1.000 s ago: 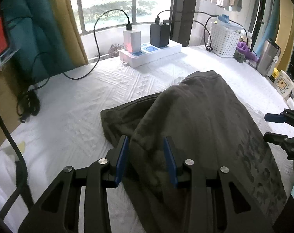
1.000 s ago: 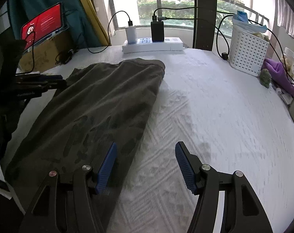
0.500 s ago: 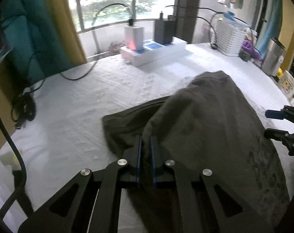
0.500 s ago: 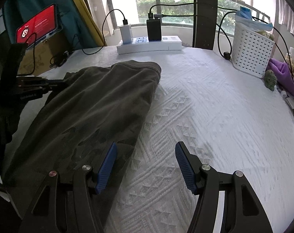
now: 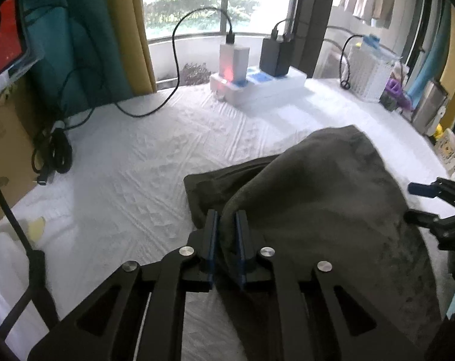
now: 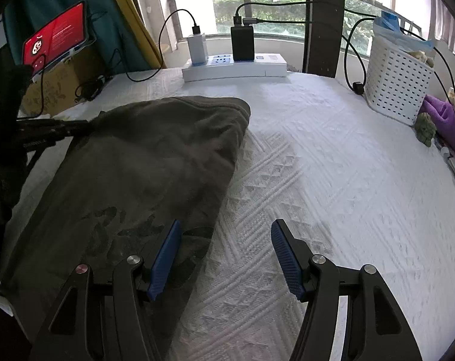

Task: Fold small clothes

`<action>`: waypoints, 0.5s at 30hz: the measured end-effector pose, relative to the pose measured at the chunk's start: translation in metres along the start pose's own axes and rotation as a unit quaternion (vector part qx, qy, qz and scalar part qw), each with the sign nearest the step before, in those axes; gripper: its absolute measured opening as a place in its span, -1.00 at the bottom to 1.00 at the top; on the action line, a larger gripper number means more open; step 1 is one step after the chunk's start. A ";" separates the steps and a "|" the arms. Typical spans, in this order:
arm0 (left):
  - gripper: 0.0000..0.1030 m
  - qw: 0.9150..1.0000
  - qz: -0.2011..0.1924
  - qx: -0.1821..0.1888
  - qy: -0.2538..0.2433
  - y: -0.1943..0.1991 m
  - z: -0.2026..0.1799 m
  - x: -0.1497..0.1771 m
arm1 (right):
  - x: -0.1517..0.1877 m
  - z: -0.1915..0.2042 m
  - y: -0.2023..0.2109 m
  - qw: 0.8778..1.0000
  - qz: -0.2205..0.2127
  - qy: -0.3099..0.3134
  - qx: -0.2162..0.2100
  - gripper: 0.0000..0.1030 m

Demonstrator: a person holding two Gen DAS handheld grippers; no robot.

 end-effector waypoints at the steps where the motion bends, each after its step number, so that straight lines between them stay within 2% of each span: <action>1: -0.47 1.000 0.000 0.004 0.000 0.000 0.000 0.000 | 0.000 0.000 0.000 1.000 0.000 0.000 0.000 0.26; 3: -0.31 1.000 0.010 0.010 0.008 -0.009 0.003 0.002 | 0.000 0.001 0.000 1.000 -0.001 0.001 0.000 0.26; 5: -0.31 0.999 0.031 0.018 0.022 -0.022 0.008 0.007 | 0.000 0.002 0.000 1.000 -0.001 0.001 0.000 0.26; 11: -0.25 0.999 0.021 0.013 0.040 -0.019 0.013 0.011 | 0.002 0.001 0.003 1.000 -0.003 -0.001 0.005 0.26; 15: 0.28 0.999 -0.004 0.026 0.044 -0.001 0.006 0.012 | 0.002 -0.002 0.007 1.000 -0.008 -0.002 0.007 0.26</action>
Point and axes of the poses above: each gripper's, at about its wrist camera, not at the fingertips, and y roughly against the way its jaws point, z to its left, x to its underside, the point moved 5 cm from there along -y, roughly the way its jaws point, and after that the axes turned 13 degrees about z, right-handed, at the moved point
